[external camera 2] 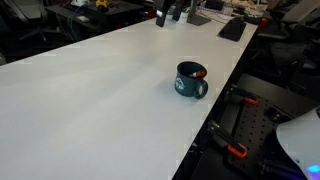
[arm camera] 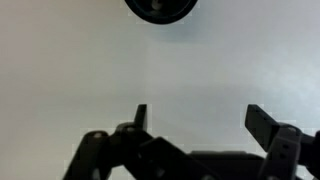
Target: Remove the marker from the mug and place it on the table to the left of the mug
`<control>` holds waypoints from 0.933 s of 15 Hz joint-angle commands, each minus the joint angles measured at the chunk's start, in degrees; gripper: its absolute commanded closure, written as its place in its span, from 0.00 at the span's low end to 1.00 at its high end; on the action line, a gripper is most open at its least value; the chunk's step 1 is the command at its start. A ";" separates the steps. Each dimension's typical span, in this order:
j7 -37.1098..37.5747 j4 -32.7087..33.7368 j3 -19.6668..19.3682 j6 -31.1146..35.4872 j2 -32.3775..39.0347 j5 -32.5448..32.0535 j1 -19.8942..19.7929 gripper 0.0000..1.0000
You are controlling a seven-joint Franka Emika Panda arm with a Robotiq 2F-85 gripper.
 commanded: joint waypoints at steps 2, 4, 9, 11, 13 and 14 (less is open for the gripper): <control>5.46 -1.65 1.37 -8.76 0.00 -4.95 -2.24 0.00; 10.69 -2.25 2.30 -12.91 -0.28 -9.50 -3.66 0.00; 21.20 -1.78 3.86 -20.29 0.98 -16.68 -5.06 0.00; 24.13 -1.86 4.17 -22.05 1.83 -18.36 -5.23 0.00; 26.05 -1.95 4.03 -23.02 3.00 -19.31 -5.09 0.00; 26.49 -1.99 3.82 -22.78 3.77 -19.36 -4.98 0.00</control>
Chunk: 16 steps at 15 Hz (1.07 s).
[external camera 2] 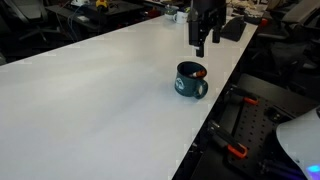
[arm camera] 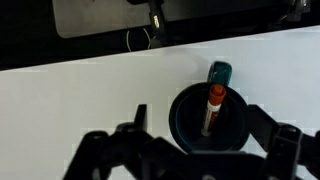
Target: Remove the marker from the mug and place it on the table to the left of the mug
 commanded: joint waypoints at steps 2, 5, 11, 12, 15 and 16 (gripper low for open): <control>3.42 0.09 0.63 -0.49 3.05 -1.10 -0.47 0.00; 3.33 0.18 0.37 -0.14 4.49 -0.91 -0.23 0.00; 1.85 -0.05 -0.14 2.42 5.75 -0.39 -0.16 0.00; 1.12 -0.15 -0.31 3.15 5.93 0.11 -0.15 0.00; -0.73 -0.07 -0.71 4.77 6.72 1.00 -0.15 0.00; -1.54 0.01 -0.91 5.17 7.09 1.64 -0.11 0.00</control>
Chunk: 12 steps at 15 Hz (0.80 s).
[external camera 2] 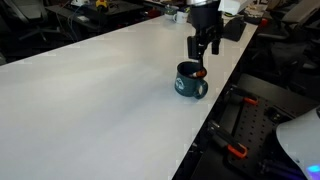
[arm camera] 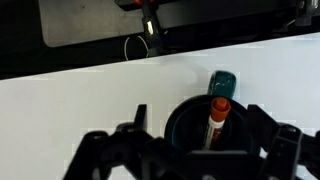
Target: Remove the marker from the mug and place it on the table to the left of the mug
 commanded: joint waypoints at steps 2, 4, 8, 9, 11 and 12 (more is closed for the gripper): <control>-3.38 0.18 -0.69 2.75 1.86 2.34 -0.04 0.00; -3.93 0.19 -0.82 3.47 2.44 2.57 -0.04 0.00; -5.00 0.02 -0.96 5.41 3.94 2.96 0.09 0.00; -5.44 0.06 -0.96 5.71 4.29 3.10 0.13 0.00; -6.01 0.04 -1.00 6.60 4.97 3.52 0.12 0.12; -6.68 0.00 -1.04 7.10 5.22 3.93 0.10 0.28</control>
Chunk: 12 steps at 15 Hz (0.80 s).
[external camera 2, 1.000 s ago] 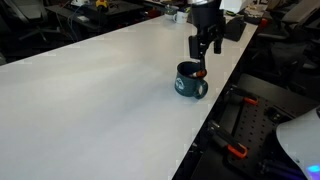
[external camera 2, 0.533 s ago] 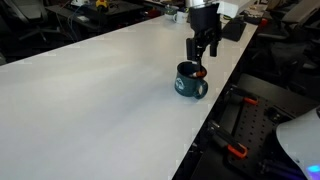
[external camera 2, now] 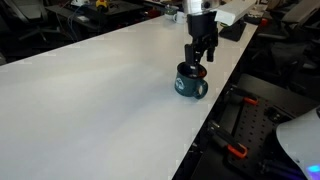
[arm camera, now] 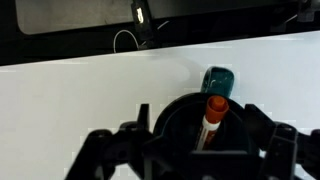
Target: Remove the marker from the mug and place it on the table to the left of the mug
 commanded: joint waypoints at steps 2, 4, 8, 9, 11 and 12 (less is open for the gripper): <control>-2.37 0.03 -0.41 2.82 1.59 2.08 0.10 0.41; -3.08 -0.03 -0.43 3.66 2.05 2.61 0.12 0.58; -3.25 0.08 -0.48 4.39 2.44 3.28 0.12 0.88; -3.20 0.04 -0.49 4.50 2.41 3.08 0.11 0.95; -3.33 0.16 -0.53 4.77 2.15 3.14 0.07 0.96; -3.20 0.18 -0.52 4.82 2.16 3.07 0.08 0.96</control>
